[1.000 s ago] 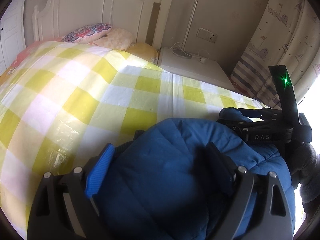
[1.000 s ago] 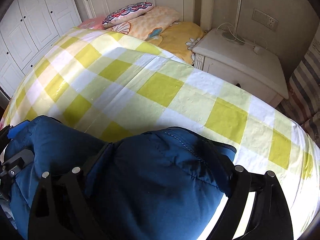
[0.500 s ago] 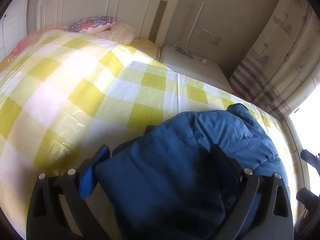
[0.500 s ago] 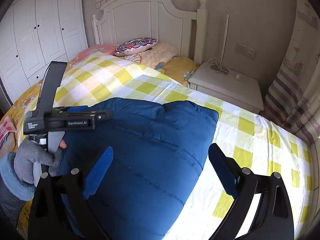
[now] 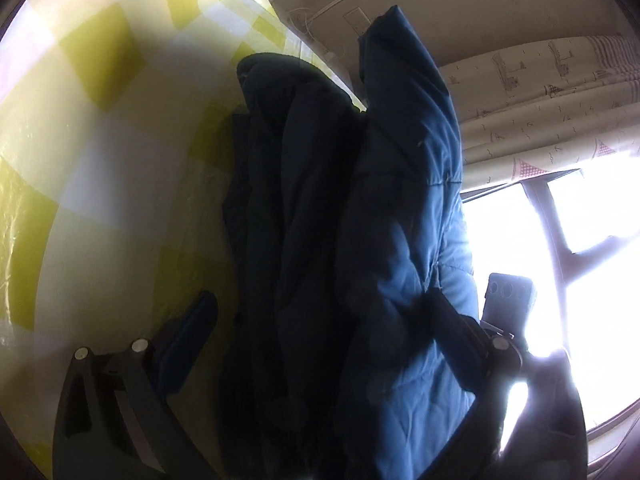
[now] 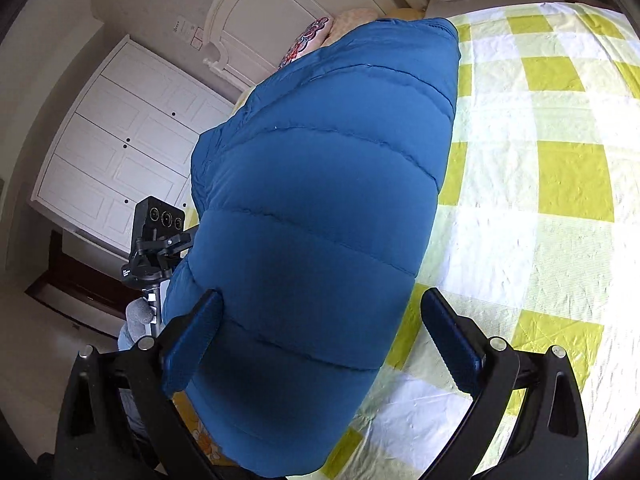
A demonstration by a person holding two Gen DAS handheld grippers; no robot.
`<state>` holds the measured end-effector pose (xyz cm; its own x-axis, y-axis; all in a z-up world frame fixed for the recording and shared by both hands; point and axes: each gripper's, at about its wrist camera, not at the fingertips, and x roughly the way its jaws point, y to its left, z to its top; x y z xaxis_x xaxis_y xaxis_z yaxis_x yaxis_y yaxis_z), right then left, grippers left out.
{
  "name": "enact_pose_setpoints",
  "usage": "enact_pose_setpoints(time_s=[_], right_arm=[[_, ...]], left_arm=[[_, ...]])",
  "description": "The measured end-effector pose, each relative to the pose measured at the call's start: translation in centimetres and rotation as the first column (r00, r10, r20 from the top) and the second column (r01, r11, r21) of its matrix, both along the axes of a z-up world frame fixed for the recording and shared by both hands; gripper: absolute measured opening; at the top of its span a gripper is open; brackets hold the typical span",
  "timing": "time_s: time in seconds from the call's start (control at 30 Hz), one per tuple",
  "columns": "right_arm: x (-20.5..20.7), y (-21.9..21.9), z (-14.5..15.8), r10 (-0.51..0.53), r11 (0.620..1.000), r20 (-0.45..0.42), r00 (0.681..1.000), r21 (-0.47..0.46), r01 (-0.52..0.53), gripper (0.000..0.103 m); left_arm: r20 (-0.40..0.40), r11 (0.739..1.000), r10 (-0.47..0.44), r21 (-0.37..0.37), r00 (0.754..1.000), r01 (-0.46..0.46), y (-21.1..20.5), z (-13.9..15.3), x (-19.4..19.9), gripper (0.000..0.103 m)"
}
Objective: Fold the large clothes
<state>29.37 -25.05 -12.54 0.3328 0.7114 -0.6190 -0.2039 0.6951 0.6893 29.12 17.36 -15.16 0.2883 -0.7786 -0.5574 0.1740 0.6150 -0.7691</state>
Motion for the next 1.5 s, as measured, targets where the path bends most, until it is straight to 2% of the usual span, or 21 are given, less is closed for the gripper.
enact_pose_setpoints(time_s=[0.1, 0.23, 0.3, 0.33, 0.4, 0.5, 0.57, 0.73, 0.8, 0.87, 0.97, 1.0, 1.03, 1.07, 1.2, 1.27, 1.33, 1.4, 1.5], right_arm=[[0.7, 0.6, -1.0, 0.032, 0.998, -0.039, 0.999, 0.046, -0.03, 0.099], [1.4, 1.3, -1.4, 0.051, 0.996, -0.024, 0.998, 0.076, -0.049, 0.099], [0.9, 1.3, -1.2, 0.046, 0.996, 0.038, 0.998, 0.073, -0.049, 0.098], [0.5, 1.2, -0.8, 0.034, 0.997, 0.083, 0.996, 0.063, -0.039, 0.093], [-0.4, 0.8, -0.2, 0.016, 0.999, 0.168, 0.986, 0.031, -0.021, 0.085], [-1.0, -0.5, 1.0, -0.027, 1.0, 0.258, 0.966, -0.001, 0.028, 0.081], [-1.1, -2.3, 2.4, -0.055, 0.998, 0.31, 0.949, -0.021, 0.065, 0.08], [-0.2, -8.9, 6.0, -0.179, 0.98, 0.372, 0.911, -0.014, 0.199, 0.08], [0.9, -11.9, 6.2, -0.214, 0.971, 0.37, 0.904, -0.021, 0.238, 0.08], [2.4, -14.3, 5.3, -0.24, 0.963, 0.328, 0.914, -0.037, 0.266, 0.08], [4.1, -17.2, 1.6, -0.281, 0.95, 0.212, 0.936, -0.079, 0.303, 0.08], [4.1, -18.1, 0.4, -0.294, 0.949, 0.191, 0.937, -0.062, 0.31, 0.081], [3.7, -18.9, -0.1, -0.297, 0.951, 0.193, 0.935, -0.031, 0.309, 0.082], [3.4, -18.8, -0.1, -0.3, 0.949, 0.199, 0.933, -0.033, 0.313, 0.083], [3.0, -18.0, 2.0, -0.324, 0.92, 0.214, 0.921, -0.154, 0.359, 0.087], [2.6, -17.8, 3.6, -0.346, 0.884, 0.266, 0.9, -0.23, 0.408, 0.088], [0.9, -16.4, 5.9, -0.33, 0.857, 0.383, 0.863, -0.263, 0.444, 0.094], [-0.6, -13.6, 7.8, -0.256, 0.842, 0.483, 0.837, -0.313, 0.439, 0.094], [-1.9, -8.4, 9.3, -0.122, 0.816, 0.577, 0.807, -0.405, 0.412, 0.094]], left_arm=[[0.033, 0.999, -0.009, 0.035, 0.999, 0.008, -1.1, 0.1, -0.2, 0.101], [-0.015, 0.996, -0.089, -0.014, 0.996, 0.089, -2.7, 0.2, 0.0, 0.101], [-0.029, 0.995, -0.093, -0.033, 0.995, 0.092, -3.6, 0.0, 0.0, 0.096], [-0.025, 0.995, -0.084, -0.048, 0.996, 0.083, -3.7, 0.0, -0.1, 0.093], [0.022, 0.995, -0.07, -0.065, 0.997, 0.071, -4.2, 0.6, -0.7, 0.08], [0.09, 0.994, -0.061, -0.081, 0.994, 0.069, -6.1, 2.1, -1.3, 0.068], [0.136, 0.991, -0.067, -0.104, 0.988, 0.081, -8.1, 3.3, -0.9, 0.064], [0.225, 0.978, -0.097, -0.158, 0.97, 0.135, -15.5, 6.2, 3.1, 0.063], [0.233, 0.974, -0.112, -0.165, 0.966, 0.153, -18.7, 6.5, 5.4, 0.063], [0.213, 0.973, -0.121, -0.166, 0.969, 0.158, -21.6, 5.6, 7.8, 0.062], [0.13, 0.98, -0.138, -0.126, 0.982, 0.155, -25.0, 2.4, 10.6, 0.062], [0.116, 0.981, -0.136, -0.12, 0.984, 0.15, -25.9, 1.3, 10.7, 0.063], [0.13, 0.978, -0.129, -0.147, 0.983, 0.147, -26.2, 0.8, 10.6, 0.064], [0.138, 0.978, -0.123, -0.154, 0.983, 0.144, -26.2, 0.7, 10.4, 0.065], [0.129, 0.983, -0.111, -0.132, 0.985, 0.128, -25.6, 1.2, 10.2, 0.071], [0.128, 0.989, -0.068, -0.125, 0.989, 0.084, -24.2, 2.7, 10.0, 0.071], [0.194, 0.995, 0.011, -0.103, 0.981, 0.009, -22.8, 5.6, 9.4, 0.076], [0.319, 0.996, 0.064, -0.082, 0.945, -0.04, -21.9, 9.6, 9.0, 0.082], [0.442, 0.999, 0.023, 0.013, 0.897, -0.032, -25.1, 14.8, 9.8, 0.089]])
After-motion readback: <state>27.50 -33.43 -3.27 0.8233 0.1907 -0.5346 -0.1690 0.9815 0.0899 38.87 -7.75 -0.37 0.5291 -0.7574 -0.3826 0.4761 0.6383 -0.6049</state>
